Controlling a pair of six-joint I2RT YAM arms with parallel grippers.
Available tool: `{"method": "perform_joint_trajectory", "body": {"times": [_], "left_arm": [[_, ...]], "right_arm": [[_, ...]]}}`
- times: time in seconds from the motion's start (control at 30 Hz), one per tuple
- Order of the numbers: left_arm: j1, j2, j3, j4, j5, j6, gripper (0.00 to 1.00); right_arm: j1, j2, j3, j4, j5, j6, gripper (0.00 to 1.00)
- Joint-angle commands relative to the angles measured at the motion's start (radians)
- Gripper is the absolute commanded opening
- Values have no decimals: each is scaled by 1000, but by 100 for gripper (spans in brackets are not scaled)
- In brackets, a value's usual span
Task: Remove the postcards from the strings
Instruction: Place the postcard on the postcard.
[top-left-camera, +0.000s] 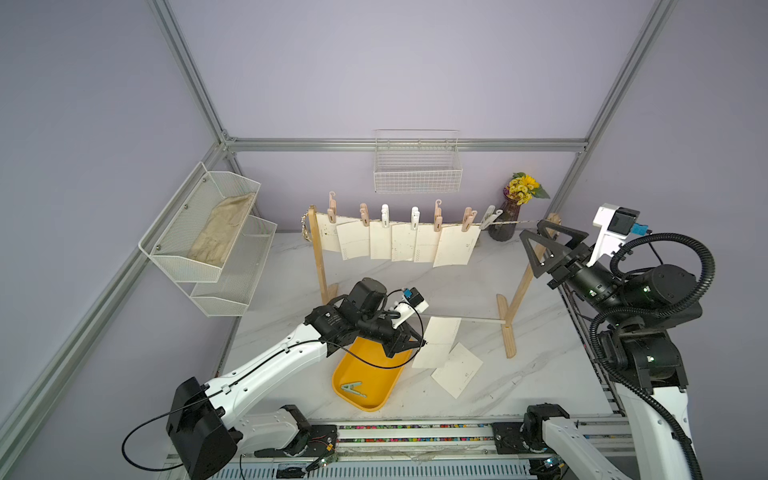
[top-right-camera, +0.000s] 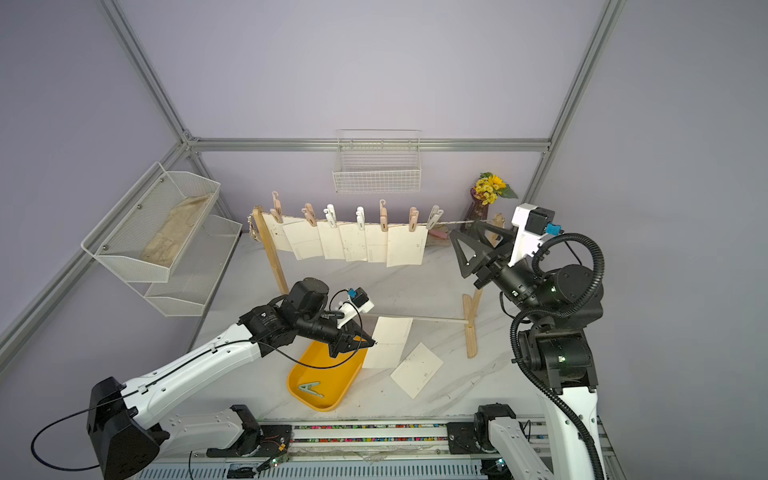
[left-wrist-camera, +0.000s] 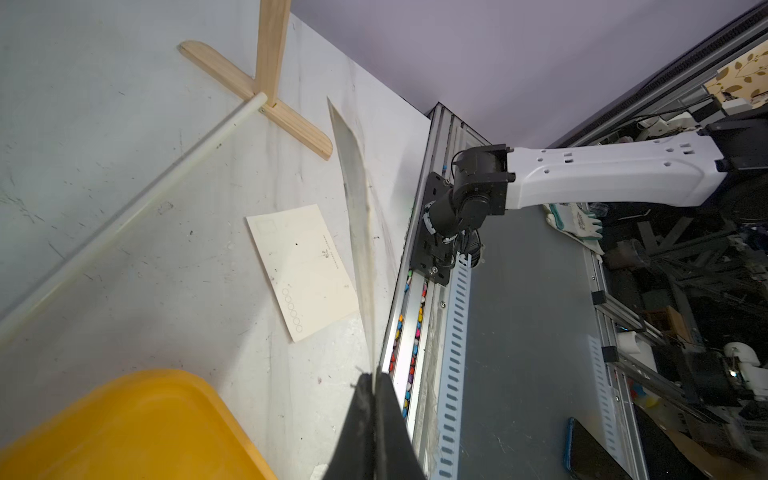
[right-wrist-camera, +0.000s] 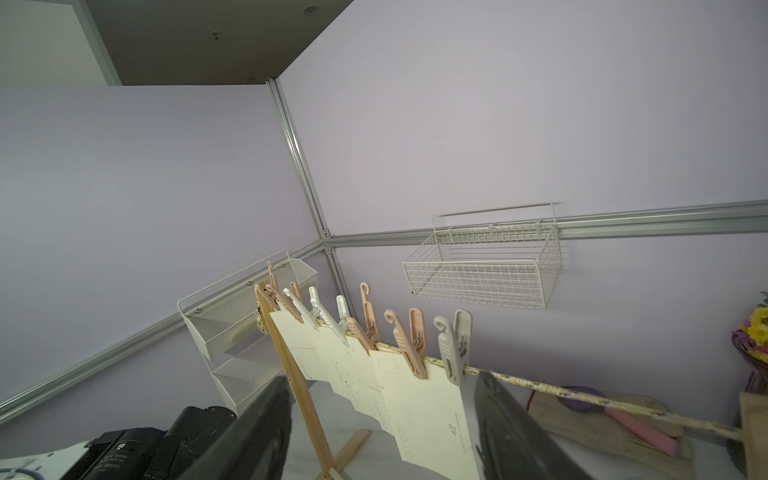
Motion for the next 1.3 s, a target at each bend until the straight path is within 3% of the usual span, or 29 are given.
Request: {"method": "perform_joint_trajectory", "body": {"times": [0.0,0.1,0.23,0.43,0.57,0.7,0.8,0.97,1.27], "left_arm": [[-8,79,-9,27,100,-2,0],[-30,203,27,65,140,-18,0],[-70,348,114,87,109,-57,0],[-101,477,197,138,87,-147,0],[-104,494,213,163,54,-162,11],[-102,497,213,169,14,-162,30],[-102,485,203,171,-9,-151,39],[-100,399,182,172,-111,-78,44],[-100,76,66,338,-220,116,51]], "right_arm": [[1,-27,-24,-16,26,-10,71],[3,-40,-34,-20,39,-4,71],[1,-64,-39,-35,142,51,76],[2,-66,-15,-93,173,72,77],[1,-52,-39,-98,78,67,78],[3,-48,-74,-76,31,85,79],[2,-27,-74,-71,6,85,79],[2,31,-51,-52,-67,53,78],[1,192,152,-109,-326,-235,76]]}}
